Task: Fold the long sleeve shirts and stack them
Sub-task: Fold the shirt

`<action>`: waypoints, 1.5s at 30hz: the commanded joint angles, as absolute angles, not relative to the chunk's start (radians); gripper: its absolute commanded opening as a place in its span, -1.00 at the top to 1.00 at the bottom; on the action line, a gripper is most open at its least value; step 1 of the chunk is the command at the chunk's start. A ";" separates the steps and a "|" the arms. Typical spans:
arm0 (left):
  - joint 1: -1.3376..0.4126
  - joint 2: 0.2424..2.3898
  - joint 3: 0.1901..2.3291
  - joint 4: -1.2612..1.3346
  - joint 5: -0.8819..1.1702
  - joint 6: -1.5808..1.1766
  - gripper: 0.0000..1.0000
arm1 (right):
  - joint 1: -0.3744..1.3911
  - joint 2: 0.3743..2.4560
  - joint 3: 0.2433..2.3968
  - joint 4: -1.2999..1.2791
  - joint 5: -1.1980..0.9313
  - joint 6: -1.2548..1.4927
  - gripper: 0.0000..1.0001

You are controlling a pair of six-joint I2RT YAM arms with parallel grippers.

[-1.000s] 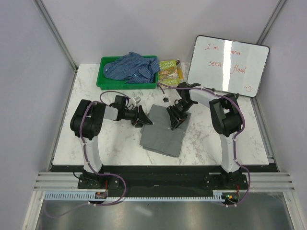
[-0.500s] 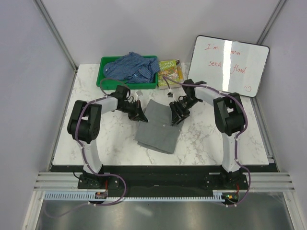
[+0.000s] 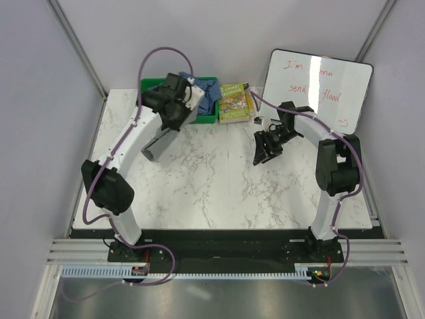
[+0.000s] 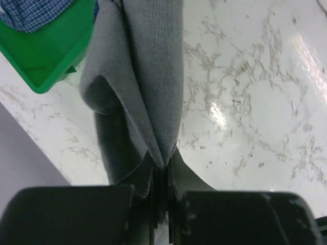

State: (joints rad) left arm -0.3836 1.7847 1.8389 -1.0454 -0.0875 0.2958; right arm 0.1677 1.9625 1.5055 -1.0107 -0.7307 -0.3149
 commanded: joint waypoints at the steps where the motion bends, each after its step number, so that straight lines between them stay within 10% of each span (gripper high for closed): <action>1: -0.599 1.773 1.714 -1.103 -0.368 0.378 0.96 | 0.166 1.954 1.471 -1.035 -0.782 -0.345 -0.34; 6: -0.758 1.890 1.482 -0.944 -0.381 0.181 0.96 | 0.138 1.970 1.433 -1.022 -0.810 -0.341 -0.34; 18: -0.937 2.157 1.756 -0.942 -0.071 -0.126 0.71 | 0.086 1.934 1.309 -1.011 -0.861 -0.315 -0.40; 21: -0.930 2.082 1.822 -0.940 0.044 -0.147 0.13 | 0.086 1.927 1.305 -0.997 -0.847 -0.299 -0.49; 24: -0.914 1.938 1.842 -0.911 0.142 -0.129 -0.98 | 0.086 1.936 1.312 -0.993 -0.856 -0.285 -0.51; 38: -0.344 1.575 1.304 -0.787 0.518 0.103 -0.72 | 0.274 2.091 1.428 -0.865 -0.917 -0.163 -0.48; 45: -0.285 1.465 1.123 -0.753 0.569 0.161 -0.43 | 0.354 2.273 1.742 -0.853 -0.668 -0.193 0.07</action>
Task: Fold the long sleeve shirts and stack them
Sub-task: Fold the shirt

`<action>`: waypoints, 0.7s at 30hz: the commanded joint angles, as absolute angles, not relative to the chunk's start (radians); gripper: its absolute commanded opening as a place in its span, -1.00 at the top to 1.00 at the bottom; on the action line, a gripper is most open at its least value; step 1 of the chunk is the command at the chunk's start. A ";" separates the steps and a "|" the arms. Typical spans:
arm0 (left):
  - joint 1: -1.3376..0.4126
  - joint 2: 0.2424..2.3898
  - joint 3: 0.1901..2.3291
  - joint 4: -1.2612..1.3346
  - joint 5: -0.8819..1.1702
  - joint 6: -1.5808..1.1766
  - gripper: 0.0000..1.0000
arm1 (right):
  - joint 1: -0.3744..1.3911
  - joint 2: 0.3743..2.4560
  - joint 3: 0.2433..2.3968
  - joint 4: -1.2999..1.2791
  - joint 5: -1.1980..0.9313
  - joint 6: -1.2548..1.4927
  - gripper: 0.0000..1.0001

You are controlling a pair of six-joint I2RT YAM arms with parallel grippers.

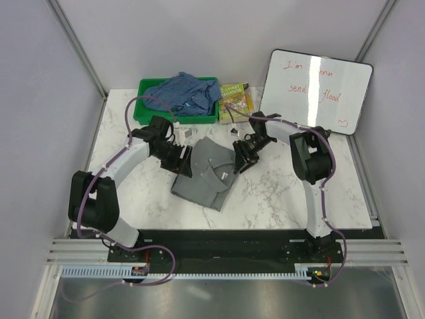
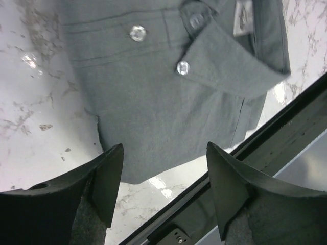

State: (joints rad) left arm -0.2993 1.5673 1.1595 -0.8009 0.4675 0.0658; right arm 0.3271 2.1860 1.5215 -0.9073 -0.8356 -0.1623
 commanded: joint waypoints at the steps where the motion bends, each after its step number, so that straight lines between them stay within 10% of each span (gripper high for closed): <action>1: -0.285 1.457 1.112 -0.747 0.577 0.173 -0.36 | 0.363 2.311 1.794 -0.871 -0.611 -0.249 0.12; 10: -0.464 1.577 1.060 -0.572 0.428 0.376 -0.05 | 0.407 2.274 2.046 -0.979 -0.469 -0.453 -0.35; 21: -0.728 1.934 1.190 -0.551 0.691 -0.061 0.47 | 0.172 2.043 1.593 -1.092 -0.796 -0.317 -0.43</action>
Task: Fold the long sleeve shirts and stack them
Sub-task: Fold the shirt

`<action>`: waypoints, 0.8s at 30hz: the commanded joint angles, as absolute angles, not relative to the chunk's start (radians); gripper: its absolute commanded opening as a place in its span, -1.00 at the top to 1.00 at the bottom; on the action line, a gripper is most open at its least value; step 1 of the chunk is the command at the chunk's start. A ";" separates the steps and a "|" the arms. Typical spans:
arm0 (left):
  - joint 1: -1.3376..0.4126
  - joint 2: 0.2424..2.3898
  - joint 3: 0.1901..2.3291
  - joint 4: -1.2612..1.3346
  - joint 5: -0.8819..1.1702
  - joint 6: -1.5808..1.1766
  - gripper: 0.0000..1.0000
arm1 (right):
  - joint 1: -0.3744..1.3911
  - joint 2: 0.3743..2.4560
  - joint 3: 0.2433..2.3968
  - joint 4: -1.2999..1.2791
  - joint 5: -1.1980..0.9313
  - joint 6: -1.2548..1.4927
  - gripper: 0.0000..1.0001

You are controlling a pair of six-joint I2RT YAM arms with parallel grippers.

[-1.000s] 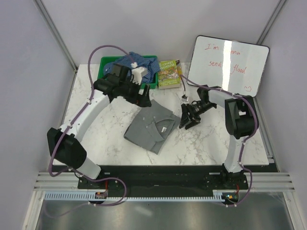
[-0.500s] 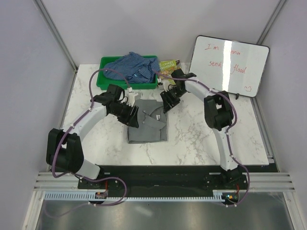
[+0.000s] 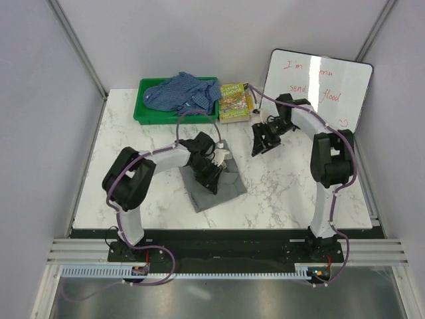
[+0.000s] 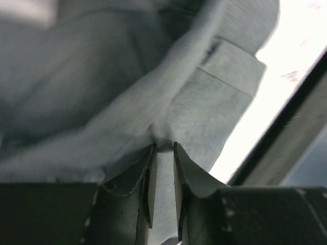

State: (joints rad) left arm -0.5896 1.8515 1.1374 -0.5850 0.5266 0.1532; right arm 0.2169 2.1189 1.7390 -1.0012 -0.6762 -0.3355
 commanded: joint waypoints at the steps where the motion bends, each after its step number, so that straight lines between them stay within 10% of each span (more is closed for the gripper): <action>1: -0.797 1.933 1.215 -0.532 0.713 -0.096 0.44 | 0.157 2.036 1.573 -1.097 -0.784 -0.339 -0.43; 11: -0.567 1.585 1.201 -0.287 0.764 -0.277 -0.37 | 0.138 2.040 1.549 -1.144 -0.735 -0.455 -0.38; 24: -0.221 1.617 1.114 -0.463 0.761 0.041 -0.47 | 0.259 2.151 1.568 -1.111 -0.640 -0.529 0.00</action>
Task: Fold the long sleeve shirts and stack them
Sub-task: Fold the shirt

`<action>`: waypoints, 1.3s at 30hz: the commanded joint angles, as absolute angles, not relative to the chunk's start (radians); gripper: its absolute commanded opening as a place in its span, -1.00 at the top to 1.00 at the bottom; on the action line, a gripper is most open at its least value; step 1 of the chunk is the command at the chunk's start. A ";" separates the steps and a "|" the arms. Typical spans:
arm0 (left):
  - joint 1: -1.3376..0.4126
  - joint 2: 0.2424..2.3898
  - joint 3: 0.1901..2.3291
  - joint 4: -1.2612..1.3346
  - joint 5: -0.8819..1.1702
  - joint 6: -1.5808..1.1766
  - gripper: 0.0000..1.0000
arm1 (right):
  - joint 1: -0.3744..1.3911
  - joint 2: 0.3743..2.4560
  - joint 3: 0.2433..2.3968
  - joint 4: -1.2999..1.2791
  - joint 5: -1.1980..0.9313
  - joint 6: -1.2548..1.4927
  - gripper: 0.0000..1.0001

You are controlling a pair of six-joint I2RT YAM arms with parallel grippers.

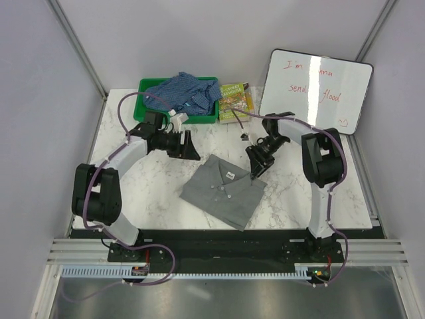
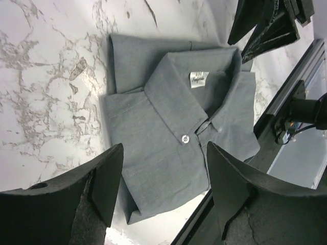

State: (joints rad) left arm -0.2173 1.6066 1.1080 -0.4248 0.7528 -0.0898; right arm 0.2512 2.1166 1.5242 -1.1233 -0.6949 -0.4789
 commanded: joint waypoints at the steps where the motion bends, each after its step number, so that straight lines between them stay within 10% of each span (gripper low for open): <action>1: -0.221 1.627 1.123 -0.463 0.750 0.038 -0.42 | 0.270 2.158 1.578 -1.106 -0.624 -0.532 0.18; 7: -0.212 1.660 1.097 -0.431 0.718 0.037 -0.20 | 0.342 2.244 1.721 -1.054 -0.528 -0.543 1.00; 12: -0.213 1.733 1.095 -0.373 0.701 0.104 -0.21 | 0.364 2.195 1.799 -1.057 -0.523 -0.613 0.84; 16: -0.212 1.770 1.110 -0.331 0.707 0.153 -0.24 | 0.324 2.137 1.819 -1.065 -0.476 -0.623 0.24; 26: -0.216 1.934 1.281 -0.400 0.686 0.267 -0.25 | 0.267 2.123 1.704 -1.100 -0.517 -0.615 0.02; 35: -0.265 1.985 1.330 -0.463 0.571 0.310 -0.19 | 0.265 2.181 1.664 -1.036 -0.499 -0.589 0.15; 39: -0.298 2.003 1.350 -0.469 0.548 0.322 -0.18 | 0.267 2.207 1.681 -1.000 -0.474 -0.574 0.64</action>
